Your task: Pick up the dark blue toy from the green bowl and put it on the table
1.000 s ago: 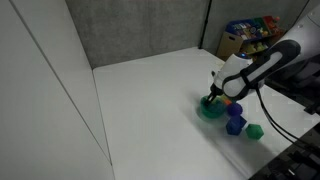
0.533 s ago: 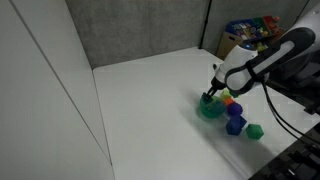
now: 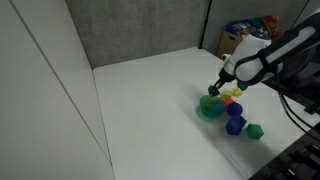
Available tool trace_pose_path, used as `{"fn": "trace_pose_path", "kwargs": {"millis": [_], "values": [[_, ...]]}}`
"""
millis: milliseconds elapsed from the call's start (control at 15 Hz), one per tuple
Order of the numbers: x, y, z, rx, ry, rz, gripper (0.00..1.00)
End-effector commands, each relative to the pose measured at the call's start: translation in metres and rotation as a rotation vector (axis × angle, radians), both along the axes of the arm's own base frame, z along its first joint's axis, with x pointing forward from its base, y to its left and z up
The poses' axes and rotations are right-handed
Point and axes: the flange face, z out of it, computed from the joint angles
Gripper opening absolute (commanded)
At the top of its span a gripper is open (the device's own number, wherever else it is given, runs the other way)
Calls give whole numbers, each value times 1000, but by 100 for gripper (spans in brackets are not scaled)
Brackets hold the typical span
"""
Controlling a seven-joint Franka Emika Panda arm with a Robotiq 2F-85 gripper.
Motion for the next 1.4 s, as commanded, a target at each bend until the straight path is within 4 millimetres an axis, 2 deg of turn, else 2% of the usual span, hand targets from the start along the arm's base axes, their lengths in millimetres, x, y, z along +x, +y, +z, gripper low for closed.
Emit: {"fn": "trace_pose_path", "kwargs": {"millis": [0,267,533,867,1133,1333], "values": [[-16,-24,20,-9,-1,-69,7],[-26,-70,25,-42,-9,-171,7],[-47,-125,14,-72,23,-279,7],[-94,-185,-10,-92,89,-387,7],[-131,-218,-36,-101,130,-455,7],[-151,-236,-59,-103,138,-495,7]]}}
